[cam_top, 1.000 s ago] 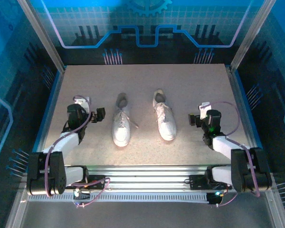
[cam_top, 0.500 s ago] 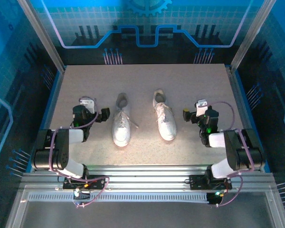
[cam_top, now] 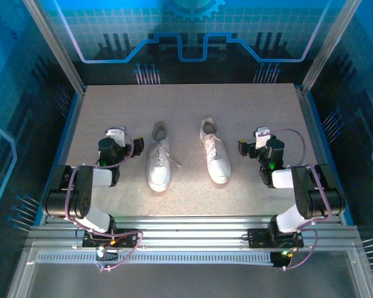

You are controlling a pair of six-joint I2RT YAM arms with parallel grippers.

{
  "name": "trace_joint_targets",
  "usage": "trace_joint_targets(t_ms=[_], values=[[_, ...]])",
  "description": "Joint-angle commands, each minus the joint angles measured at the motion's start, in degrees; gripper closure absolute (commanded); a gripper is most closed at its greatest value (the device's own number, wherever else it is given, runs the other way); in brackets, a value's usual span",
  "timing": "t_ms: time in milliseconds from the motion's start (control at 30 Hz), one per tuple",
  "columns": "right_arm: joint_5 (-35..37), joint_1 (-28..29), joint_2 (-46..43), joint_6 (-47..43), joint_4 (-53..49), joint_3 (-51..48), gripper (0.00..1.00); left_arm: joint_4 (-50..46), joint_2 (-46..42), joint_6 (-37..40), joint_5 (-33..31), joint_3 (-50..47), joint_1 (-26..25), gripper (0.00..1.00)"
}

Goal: Tie the shoes

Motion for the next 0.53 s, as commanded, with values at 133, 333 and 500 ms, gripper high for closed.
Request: trace_joint_targets(t_ms=[133,333,500], values=[[-0.7,0.2,-0.1,0.1,0.6,0.7,0.00,2.1,0.5,-0.2,-0.9,-0.4,-0.4,0.01],[1.3,1.2,0.1,-0.6,0.8,0.8,0.00,2.1,0.5,-0.2,-0.9,-0.4,-0.4,0.01],[-0.7,0.0,0.1,0.5,0.0,1.1,0.00,2.1,0.5,-0.2,-0.9,-0.4,-0.4,0.01]])
